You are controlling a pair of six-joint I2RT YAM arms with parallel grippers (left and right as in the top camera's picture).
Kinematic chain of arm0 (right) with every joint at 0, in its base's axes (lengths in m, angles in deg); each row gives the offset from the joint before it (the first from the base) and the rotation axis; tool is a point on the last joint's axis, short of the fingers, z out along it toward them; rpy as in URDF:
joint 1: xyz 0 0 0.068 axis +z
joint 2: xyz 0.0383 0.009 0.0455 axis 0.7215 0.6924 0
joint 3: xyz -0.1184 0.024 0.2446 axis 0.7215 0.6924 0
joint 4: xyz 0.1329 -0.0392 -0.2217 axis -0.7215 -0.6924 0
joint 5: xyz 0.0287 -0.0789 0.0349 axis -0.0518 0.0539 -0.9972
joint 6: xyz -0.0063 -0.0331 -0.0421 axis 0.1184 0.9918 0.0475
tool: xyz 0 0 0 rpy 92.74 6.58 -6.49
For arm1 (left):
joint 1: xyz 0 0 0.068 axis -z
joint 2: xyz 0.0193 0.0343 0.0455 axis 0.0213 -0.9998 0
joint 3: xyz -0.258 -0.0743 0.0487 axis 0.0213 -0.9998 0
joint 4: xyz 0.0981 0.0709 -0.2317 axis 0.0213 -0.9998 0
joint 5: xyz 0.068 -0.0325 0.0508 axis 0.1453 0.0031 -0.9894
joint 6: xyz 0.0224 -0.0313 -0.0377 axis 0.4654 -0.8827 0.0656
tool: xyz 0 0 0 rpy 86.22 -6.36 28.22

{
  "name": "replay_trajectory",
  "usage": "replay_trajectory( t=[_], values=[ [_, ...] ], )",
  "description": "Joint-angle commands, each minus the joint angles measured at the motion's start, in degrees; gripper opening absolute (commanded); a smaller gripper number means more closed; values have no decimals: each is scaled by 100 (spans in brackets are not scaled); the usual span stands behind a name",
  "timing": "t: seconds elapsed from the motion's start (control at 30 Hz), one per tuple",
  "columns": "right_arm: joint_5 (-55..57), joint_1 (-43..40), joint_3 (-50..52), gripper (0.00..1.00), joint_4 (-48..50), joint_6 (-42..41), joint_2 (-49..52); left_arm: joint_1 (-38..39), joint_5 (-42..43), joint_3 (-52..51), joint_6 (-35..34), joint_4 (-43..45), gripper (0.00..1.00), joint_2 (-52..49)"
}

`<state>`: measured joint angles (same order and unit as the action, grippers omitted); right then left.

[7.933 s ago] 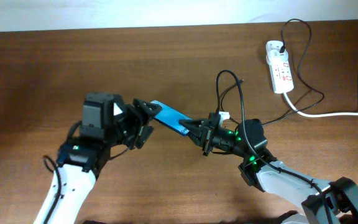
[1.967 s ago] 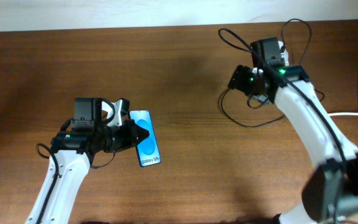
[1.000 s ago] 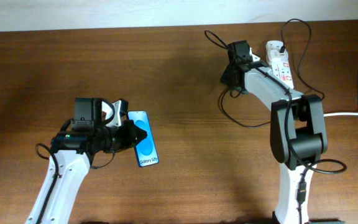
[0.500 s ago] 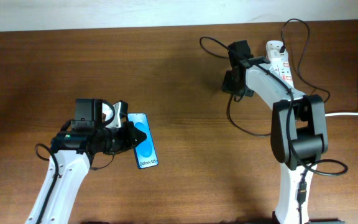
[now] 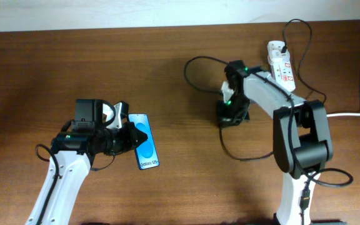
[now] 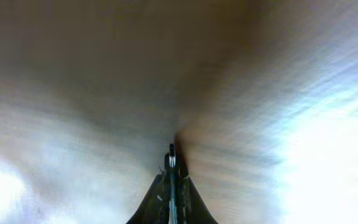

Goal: Plug charger to phone and switch on socket
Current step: 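Lower the right gripper over the cable's USB-C tip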

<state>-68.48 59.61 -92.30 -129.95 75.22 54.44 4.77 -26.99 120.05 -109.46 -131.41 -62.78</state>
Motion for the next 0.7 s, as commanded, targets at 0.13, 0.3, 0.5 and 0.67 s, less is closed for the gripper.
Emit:
replay_trajectory(
  t=[0.13,0.3,0.5,0.67],
  values=[
    [-114,348,568,7,48,400,26,-35,197,44,26,22,0,35],
    [-87,350,577,39,186,398,26,-35,195,44,26,22,0,35],
    [74,352,713,45,439,354,26,-35,195,44,26,22,0,35],
    [39,356,850,45,433,356,26,-35,195,44,26,24,0,35]
  ],
)
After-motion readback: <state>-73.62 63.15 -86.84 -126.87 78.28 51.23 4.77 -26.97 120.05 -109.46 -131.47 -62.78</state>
